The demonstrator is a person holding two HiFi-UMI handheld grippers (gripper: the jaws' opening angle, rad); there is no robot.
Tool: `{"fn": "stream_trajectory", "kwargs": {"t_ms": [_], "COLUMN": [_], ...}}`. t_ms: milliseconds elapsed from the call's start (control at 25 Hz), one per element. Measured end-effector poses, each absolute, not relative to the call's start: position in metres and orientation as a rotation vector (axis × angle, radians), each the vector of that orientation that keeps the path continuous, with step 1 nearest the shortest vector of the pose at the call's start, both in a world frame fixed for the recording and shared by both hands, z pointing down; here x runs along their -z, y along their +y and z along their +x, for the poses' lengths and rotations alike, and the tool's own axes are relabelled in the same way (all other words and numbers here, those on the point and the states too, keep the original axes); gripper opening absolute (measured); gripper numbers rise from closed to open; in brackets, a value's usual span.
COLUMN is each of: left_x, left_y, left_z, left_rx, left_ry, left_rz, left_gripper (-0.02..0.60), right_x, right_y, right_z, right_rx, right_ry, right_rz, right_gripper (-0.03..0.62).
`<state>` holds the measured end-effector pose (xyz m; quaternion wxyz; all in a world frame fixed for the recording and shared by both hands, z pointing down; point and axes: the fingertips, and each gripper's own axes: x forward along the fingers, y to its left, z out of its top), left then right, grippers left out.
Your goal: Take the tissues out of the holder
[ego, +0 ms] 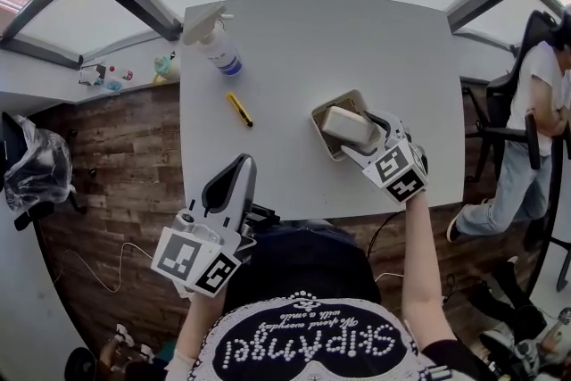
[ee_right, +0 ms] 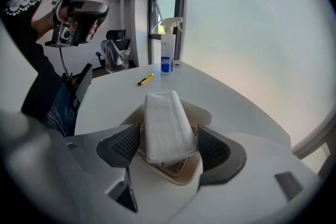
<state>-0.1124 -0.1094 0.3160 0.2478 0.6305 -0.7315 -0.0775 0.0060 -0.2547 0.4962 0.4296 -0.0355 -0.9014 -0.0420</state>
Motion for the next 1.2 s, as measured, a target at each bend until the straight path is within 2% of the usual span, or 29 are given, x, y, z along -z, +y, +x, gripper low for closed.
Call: {"fn": "stream_trajectory", "kwargs": {"t_ms": [520, 640, 720, 1200], "left_x": [-0.318, -0.318, -0.318, -0.317], "left_y": [-0.107, -0.108, -0.107, -0.108], "left_z": [-0.118, -0.119, -0.119, -0.120], "left_rx": [0.226, 0.231, 0.231, 0.241], "left_ry": [-2.017, -2.016, -2.016, -2.015], "left_rz": [1.678, 1.676, 1.673, 1.672], "left_gripper": [0.002, 0.002, 0.002, 0.002], "right_x": [-0.514, -0.517, -0.517, -0.518], "right_y": [-0.250, -0.251, -0.251, -0.249], "right_z": [-0.002, -0.003, -0.003, -0.004], "right_rx": [0.166, 0.193, 0.193, 0.165], "right_ry": [-2.184, -2.171, -2.172, -2.198], "right_rz": [-0.196, -0.205, -0.212, -0.180], "right_gripper": [0.339, 0.291, 0.281, 0.273]}}
